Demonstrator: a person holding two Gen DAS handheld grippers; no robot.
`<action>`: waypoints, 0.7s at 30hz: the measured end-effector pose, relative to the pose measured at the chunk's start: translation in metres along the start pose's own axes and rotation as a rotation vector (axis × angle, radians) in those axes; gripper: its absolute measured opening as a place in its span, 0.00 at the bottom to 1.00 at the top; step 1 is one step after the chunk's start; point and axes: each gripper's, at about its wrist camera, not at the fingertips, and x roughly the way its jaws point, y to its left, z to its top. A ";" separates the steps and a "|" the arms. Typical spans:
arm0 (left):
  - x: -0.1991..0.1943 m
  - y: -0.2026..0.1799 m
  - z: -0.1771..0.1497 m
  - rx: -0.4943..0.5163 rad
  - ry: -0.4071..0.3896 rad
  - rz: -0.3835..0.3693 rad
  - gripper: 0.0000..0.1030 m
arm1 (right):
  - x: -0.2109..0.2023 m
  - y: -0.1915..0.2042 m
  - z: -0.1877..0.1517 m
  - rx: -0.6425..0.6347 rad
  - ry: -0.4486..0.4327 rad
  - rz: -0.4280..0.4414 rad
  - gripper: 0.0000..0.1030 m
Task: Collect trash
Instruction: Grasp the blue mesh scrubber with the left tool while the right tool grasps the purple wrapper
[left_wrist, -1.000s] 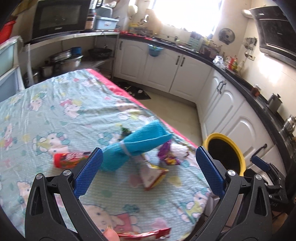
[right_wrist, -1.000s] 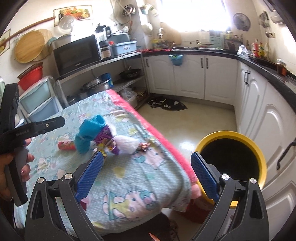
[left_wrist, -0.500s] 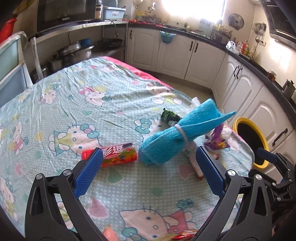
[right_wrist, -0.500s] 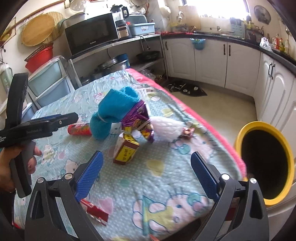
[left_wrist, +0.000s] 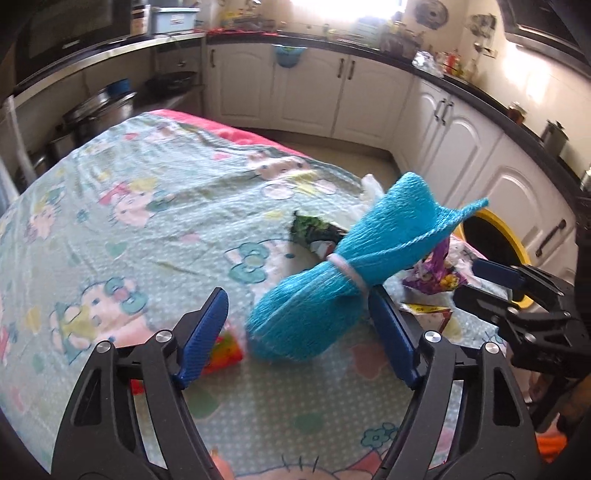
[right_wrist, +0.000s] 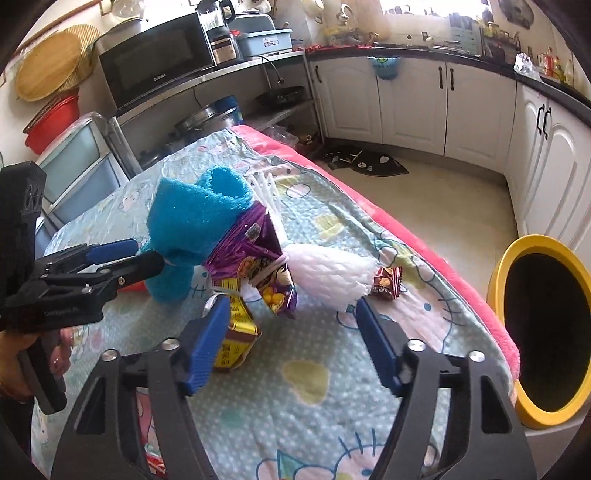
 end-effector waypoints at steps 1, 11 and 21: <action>0.002 -0.002 0.002 0.014 0.004 -0.014 0.67 | 0.003 0.000 0.002 -0.005 0.006 -0.001 0.57; 0.017 -0.012 0.008 0.070 0.039 -0.104 0.53 | 0.013 0.004 0.001 -0.057 0.037 0.024 0.19; 0.011 -0.010 0.000 0.069 0.034 -0.129 0.37 | 0.005 0.008 -0.002 -0.083 0.029 0.050 0.12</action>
